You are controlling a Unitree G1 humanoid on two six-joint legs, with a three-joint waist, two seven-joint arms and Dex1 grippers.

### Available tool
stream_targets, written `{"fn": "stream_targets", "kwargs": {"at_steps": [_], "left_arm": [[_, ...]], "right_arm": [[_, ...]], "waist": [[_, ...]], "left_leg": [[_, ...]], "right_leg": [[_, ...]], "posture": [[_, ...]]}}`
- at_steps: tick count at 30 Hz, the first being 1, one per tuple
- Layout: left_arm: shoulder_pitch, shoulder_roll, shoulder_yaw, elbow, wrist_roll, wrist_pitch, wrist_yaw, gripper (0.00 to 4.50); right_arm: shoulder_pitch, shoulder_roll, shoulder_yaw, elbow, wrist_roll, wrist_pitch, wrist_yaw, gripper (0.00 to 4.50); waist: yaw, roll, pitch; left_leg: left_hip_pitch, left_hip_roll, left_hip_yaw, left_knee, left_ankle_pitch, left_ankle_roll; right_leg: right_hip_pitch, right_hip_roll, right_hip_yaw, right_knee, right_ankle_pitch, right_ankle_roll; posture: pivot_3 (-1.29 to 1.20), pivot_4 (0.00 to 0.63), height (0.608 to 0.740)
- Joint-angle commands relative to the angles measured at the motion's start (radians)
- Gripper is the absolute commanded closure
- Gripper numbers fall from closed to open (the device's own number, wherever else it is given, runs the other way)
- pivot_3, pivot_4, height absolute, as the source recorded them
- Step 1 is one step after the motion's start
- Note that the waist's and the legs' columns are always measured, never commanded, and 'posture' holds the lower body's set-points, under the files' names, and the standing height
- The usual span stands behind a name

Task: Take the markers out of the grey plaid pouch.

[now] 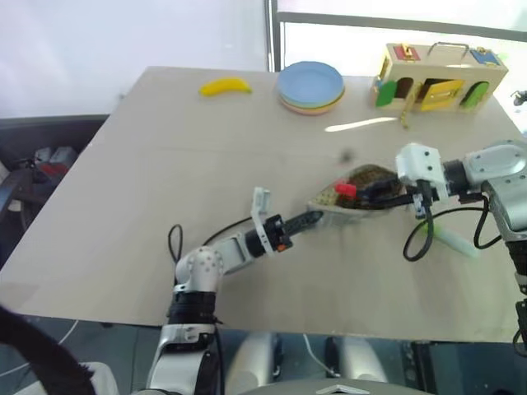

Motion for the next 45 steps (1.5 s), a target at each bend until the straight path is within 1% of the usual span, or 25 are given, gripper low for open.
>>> {"fn": "stream_targets", "kwargs": {"at_steps": [1,3,4,5,6,9,11,14,17,18,19,24,25,28,29,31,35,36,37,38,39,40,42,43,45], "left_arm": [[-0.006,0.029,0.011,-0.116,0.044,-0.104,-0.005,4.5],[-0.016,0.027,0.035,-0.182,0.045,-0.156,0.017,4.5],[-0.014,0.039,0.031,-0.216,0.061,-0.184,0.02,4.5],[-0.004,0.065,0.005,-0.254,0.107,-0.225,0.012,4.5],[0.014,0.102,-0.034,-0.295,0.173,-0.276,0.002,4.5],[0.053,0.163,-0.096,-0.351,0.274,-0.368,-0.017,4.5],[0.069,0.189,-0.113,-0.353,0.317,-0.418,-0.02,4.5],[0.091,0.229,-0.129,-0.346,0.388,-0.495,-0.031,4.5],[0.103,0.271,-0.144,-0.335,0.463,-0.571,-0.038,4.5],[0.097,0.275,-0.14,-0.329,0.481,-0.587,-0.019,4.5],[0.094,0.28,-0.137,-0.326,0.493,-0.601,-0.012,4.5],[0.113,0.294,-0.137,-0.334,0.532,-0.651,-0.011,4.5],[0.121,0.295,-0.141,-0.337,0.543,-0.661,-0.008,4.5],[0.148,0.292,-0.146,-0.35,0.585,-0.706,0.016,4.5],[0.161,0.291,-0.143,-0.355,0.598,-0.722,0.028,4.5],[0.195,0.3,-0.139,-0.356,0.628,-0.758,0.039,4.5],[0.258,0.335,-0.119,-0.34,0.694,-0.854,0.054,3.37],[0.268,0.343,-0.106,-0.333,0.712,-0.881,0.068,2.9],[0.279,0.348,-0.089,-0.328,0.721,-0.901,0.082,2.32],[0.289,0.354,-0.072,-0.322,0.735,-0.924,0.098,1.95],[0.3,0.365,-0.059,-0.313,0.757,-0.953,0.111,1.74],[0.312,0.376,-0.054,-0.307,0.774,-0.977,0.115,1.13],[0.339,0.394,-0.05,-0.302,0.8,-1.014,0.115,0.26],[0.348,0.399,-0.051,-0.302,0.801,-1.021,0.112,0.11],[0.378,0.407,-0.044,-0.326,0.784,-1.016,0.099,0.11]], "right_arm": [[-0.047,-0.032,-0.119,-0.013,0.054,0.089,-0.11,4.16],[-0.044,-0.091,-0.142,0.022,0.025,0.112,-0.139,4.16],[-0.039,-0.125,-0.153,0.044,0.014,0.132,-0.152,4.16],[-0.022,-0.169,-0.16,0.069,0.005,0.158,-0.154,4.16],[0.013,-0.223,-0.154,0.102,-0.019,0.161,-0.144,4.16],[0.108,-0.318,-0.113,0.152,-0.055,0.172,-0.11,4.16],[0.149,-0.339,-0.082,0.184,-0.082,0.17,-0.116,4.16],[0.2,-0.363,-0.007,0.268,-0.174,0.121,-0.132,4.16],[0.19,-0.334,0.017,0.362,-0.216,0.079,-0.172,4.16],[0.185,-0.324,0.021,0.389,-0.224,0.061,-0.181,3.07],[0.184,-0.321,0.028,0.407,-0.232,0.046,-0.179,2.72],[0.196,-0.325,0.03,0.43,-0.242,0.011,-0.156,0.35],[0.191,-0.322,0.015,0.426,-0.233,0.016,-0.161,0.03],[0.186,-0.328,-0.077,0.338,-0.115,0.107,-0.116,0.03],[0.195,-0.317,-0.123,0.294,-0.048,0.157,-0.102,0.03],[0.251,-0.292,-0.216,0.204,0.076,0.248,-0.078,0.03],[0.445,-0.216,-0.381,0.03,0.241,0.335,-0.09,0.0],[0.489,-0.19,-0.416,-0.007,0.275,0.356,-0.105,0.0],[0.54,-0.169,-0.447,-0.042,0.3,0.374,-0.117,0.0],[0.589,-0.157,-0.469,-0.068,0.314,0.38,-0.122,0.0],[0.634,-0.145,-0.486,-0.087,0.32,0.381,-0.128,0.0],[0.672,-0.135,-0.499,-0.102,0.326,0.381,-0.136,0.0],[0.736,-0.119,-0.522,-0.131,0.349,0.39,-0.148,0.0],[0.754,-0.114,-0.529,-0.141,0.361,0.394,-0.152,0.0],[0.801,-0.095,-0.547,-0.16,0.382,0.397,-0.161,0.0]], "waist": [[0.002,0.0,0.0],[0.007,0.0,0.0],[0.011,0.0,0.0],[0.012,0.0,0.0],[0.012,0.0,0.0],[0.014,0.0,0.0],[0.006,0.0,0.0],[0.002,0.001,0.0],[0.002,0.002,0.001],[0.002,0.002,0.001],[0.004,0.002,0.001],[0.005,0.002,0.001],[0.005,0.002,0.001],[0.004,0.003,0.002],[0.004,0.003,0.002],[0.005,0.003,0.002],[0.013,0.002,0.001],[0.016,0.002,0.001],[0.018,0.002,0.001],[0.018,0.003,0.001],[0.022,0.003,0.001],[0.025,0.003,0.001],[0.025,0.003,0.001],[0.026,0.003,0.001],[0.025,0.003,0.001]], "left_leg": [[-0.001,0.0,0.0,0.0,0.0,0.0],[-0.004,0.0,0.0,-0.001,0.0,0.0],[-0.01,-0.001,0.0,0.0,0.0,0.0],[-0.015,-0.001,0.0,0.001,0.0,0.0],[-0.015,-0.002,0.0,0.001,0.0,0.0],[-0.015,-0.003,0.0,-0.002,0.0,0.0],[-0.015,-0.003,0.002,-0.007,0.0,0.001],[-0.014,-0.002,0.002,-0.007,0.001,0.001],[-0.013,-0.001,0.002,-0.007,0.001,0.0],[-0.012,-0.001,0.003,-0.006,0.001,0.0],[-0.012,-0.001,0.003,-0.006,0.001,0.0],[-0.012,-0.001,0.002,-0.004,0.001,0.0],[-0.012,-0.001,0.002,-0.004,0.001,0.0],[-0.012,-0.001,0.002,-0.003,0.001,0.0],[-0.012,-0.001,0.002,-0.003,0.001,0.0],[-0.012,0.0,0.002,-0.003,0.001,0.0],[-0.012,0.001,-0.001,-0.003,0.001,0.0],[-0.012,0.001,-0.001,-0.003,0.001,0.0],[-0.012,0.001,-0.001,-0.003,0.001,0.0],[-0.012,0.0,-0.001,-0.003,0.0,0.001],[-0.012,0.0,-0.001,-0.003,0.0,0.002],[-0.012,-0.001,-0.001,-0.003,0.0,0.002],[-0.012,-0.001,0.0,-0.003,-0.001,0.003],[-0.011,-0.001,0.0,-0.003,-0.001,0.003],[-0.011,0.0,0.0,-0.003,-0.001,0.003]], "right_leg": [[-0.001,0.0,0.0,0.0,0.0,0.0],[-0.004,-0.001,0.0,0.0,0.0,0.0],[-0.009,-0.001,-0.001,0.001,0.0,0.0],[-0.013,-0.002,-0.001,0.001,0.0,0.0],[-0.013,-0.002,-0.001,0.001,0.0,0.0],[-0.012,-0.002,-0.001,-0.005,0.0,0.0],[-0.012,-0.002,-0.001,-0.01,0.0,0.0],[-0.012,0.0,0.0,-0.01,0.0,0.0],[-0.012,0.002,0.0,-0.007,0.0,0.0],[-0.012,0.002,0.0,-0.006,0.0,0.0],[-0.012,0.002,0.0,-0.006,0.0,0.0],[-0.012,0.002,0.0,-0.004,0.0,0.0],[-0.012,0.002,0.0,-0.004,0.0,0.0],[-0.011,0.003,0.0,-0.004,0.0,0.001],[-0.011,0.003,0.0,-0.004,0.0,0.001],[-0.011,0.004,0.0,-0.004,0.0,0.001],[-0.008,0.004,-0.002,-0.006,0.0,0.0],[-0.008,0.004,-0.002,-0.006,0.0,0.0],[-0.008,0.003,-0.003,-0.007,0.0,0.0],[-0.008,0.001,-0.002,-0.006,0.0,0.001],[-0.008,0.001,-0.002,-0.006,0.0,0.001],[-0.009,0.0,-0.002,-0.005,0.0,0.001],[-0.009,0.0,-0.001,-0.005,0.0,0.001],[-0.009,0.0,-0.001,-0.005,0.0,0.001],[-0.009,-0.001,0.0,-0.004,0.0,0.0]], "posture": [[0.0,0.15,0.74],[0.0,0.15,0.74],[0.0,0.15,0.74],[0.0,0.15,0.74],[0.0,0.15,0.74],[0.0,0.15,0.74],[0.0,0.15,0.74],[0.0,0.15,0.74],[0.0,0.15,0.74],[0.0,0.15,0.74],[0.0,0.15,0.74],[0.0,0.15,0.74],[0.0,0.15,0.74],[0.0,0.15,0.74],[0.0,0.15,0.74],[0.0,0.15,0.74],[0.0,0.15,0.74],[0.0,0.15,0.74],[0.0,0.15,0.74],[0.0,0.15,0.74],[0.0,0.15,0.74],[0.0,0.15,0.74],[0.0,0.15,0.74],[0.0,0.15,0.74],[0.0,0.15,0.74]]}}
